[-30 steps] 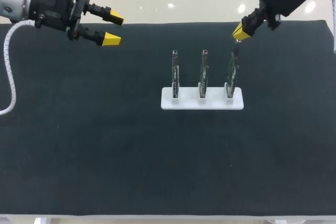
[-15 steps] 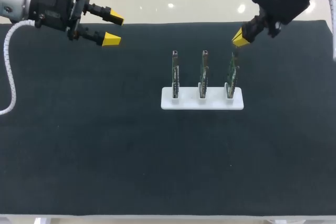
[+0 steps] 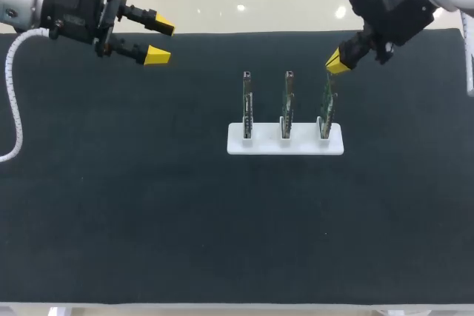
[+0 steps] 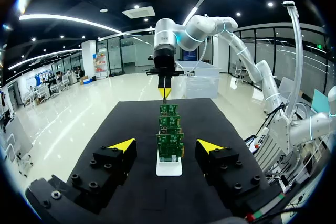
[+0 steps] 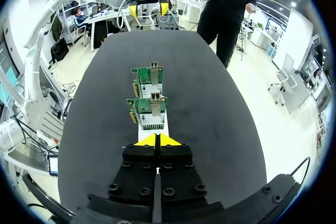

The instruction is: Pick up the optical module with the left hand, and insert it into the network port with the right hand.

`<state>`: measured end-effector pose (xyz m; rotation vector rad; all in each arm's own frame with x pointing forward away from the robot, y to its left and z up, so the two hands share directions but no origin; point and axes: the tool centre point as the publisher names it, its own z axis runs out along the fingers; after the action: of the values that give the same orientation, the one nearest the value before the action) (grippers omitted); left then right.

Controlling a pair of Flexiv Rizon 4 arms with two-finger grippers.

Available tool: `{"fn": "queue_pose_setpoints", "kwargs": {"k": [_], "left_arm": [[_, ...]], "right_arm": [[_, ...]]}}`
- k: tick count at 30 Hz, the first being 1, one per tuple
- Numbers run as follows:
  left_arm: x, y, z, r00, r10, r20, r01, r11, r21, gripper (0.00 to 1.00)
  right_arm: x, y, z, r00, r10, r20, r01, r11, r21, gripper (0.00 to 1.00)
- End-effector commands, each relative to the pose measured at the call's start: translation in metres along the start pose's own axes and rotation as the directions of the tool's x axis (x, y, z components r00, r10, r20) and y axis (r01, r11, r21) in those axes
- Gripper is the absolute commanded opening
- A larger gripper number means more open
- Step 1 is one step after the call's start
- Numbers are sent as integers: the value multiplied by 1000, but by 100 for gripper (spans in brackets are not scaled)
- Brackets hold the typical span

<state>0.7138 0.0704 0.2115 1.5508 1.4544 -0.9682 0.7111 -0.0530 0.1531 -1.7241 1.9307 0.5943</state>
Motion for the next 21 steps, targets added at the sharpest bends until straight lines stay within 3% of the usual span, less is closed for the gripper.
{"fn": "queue_pose_setpoints", "kwargs": {"k": [1,21], "left_arm": [[0,1,0,1000,-1,-3,1,1000,1,100],[0,1,0,1000,-1,-3,1,1000,1,100]], "right_arm": [[3,-1,5,1000,-3,7,3,1000,3,0],[12,0,13,1000,-3,16,3,1000,-2,0]]}}
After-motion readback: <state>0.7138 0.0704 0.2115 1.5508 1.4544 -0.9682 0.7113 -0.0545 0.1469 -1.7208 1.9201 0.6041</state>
